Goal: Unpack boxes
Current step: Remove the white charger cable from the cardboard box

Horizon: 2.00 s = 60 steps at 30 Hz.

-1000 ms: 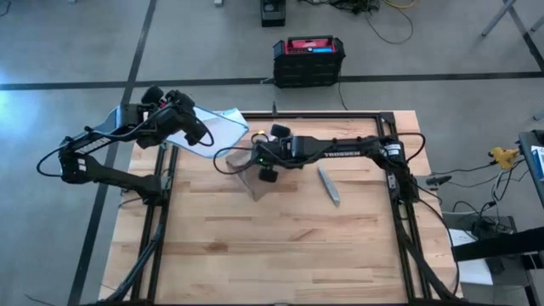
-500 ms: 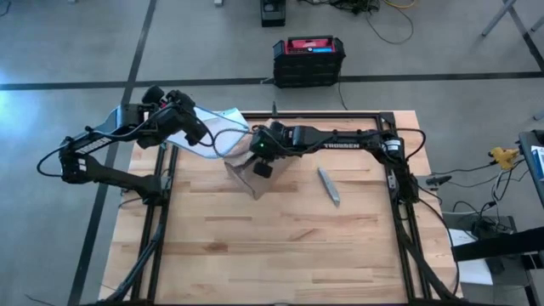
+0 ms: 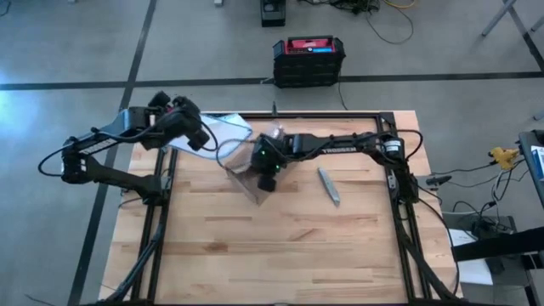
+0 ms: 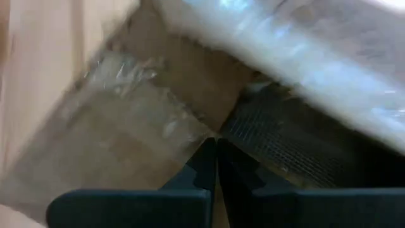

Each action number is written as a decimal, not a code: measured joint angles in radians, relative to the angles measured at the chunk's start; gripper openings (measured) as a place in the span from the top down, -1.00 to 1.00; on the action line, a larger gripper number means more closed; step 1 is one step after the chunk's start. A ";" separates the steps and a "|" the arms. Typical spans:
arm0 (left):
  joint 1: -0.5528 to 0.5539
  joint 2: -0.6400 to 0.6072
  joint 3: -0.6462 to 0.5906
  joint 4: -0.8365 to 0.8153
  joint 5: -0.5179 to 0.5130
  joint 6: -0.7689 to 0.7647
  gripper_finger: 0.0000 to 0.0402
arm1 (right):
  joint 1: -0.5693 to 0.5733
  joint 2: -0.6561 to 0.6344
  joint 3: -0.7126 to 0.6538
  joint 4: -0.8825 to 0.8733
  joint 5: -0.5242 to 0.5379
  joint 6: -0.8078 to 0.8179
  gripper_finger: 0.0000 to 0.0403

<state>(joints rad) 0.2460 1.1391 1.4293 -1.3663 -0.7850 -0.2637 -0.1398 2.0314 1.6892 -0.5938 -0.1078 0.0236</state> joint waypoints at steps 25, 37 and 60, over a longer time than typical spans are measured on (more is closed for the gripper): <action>0.000 0.053 -0.451 0.433 0.274 -0.008 1.00 | 0.255 -0.143 -0.084 0.022 0.573 -0.186 1.00; -0.001 0.052 -0.451 0.425 0.274 -0.015 1.00 | 0.122 -0.146 -0.076 -0.189 0.225 -0.246 1.00; -0.002 0.052 -0.451 0.450 0.272 -0.019 1.00 | 0.100 -0.150 0.058 -0.600 0.034 -0.198 1.00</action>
<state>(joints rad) 0.2443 1.1915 0.9787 -0.9161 -0.5133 -0.2825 -0.0395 1.8816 1.7473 -1.1936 -0.0736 -0.1739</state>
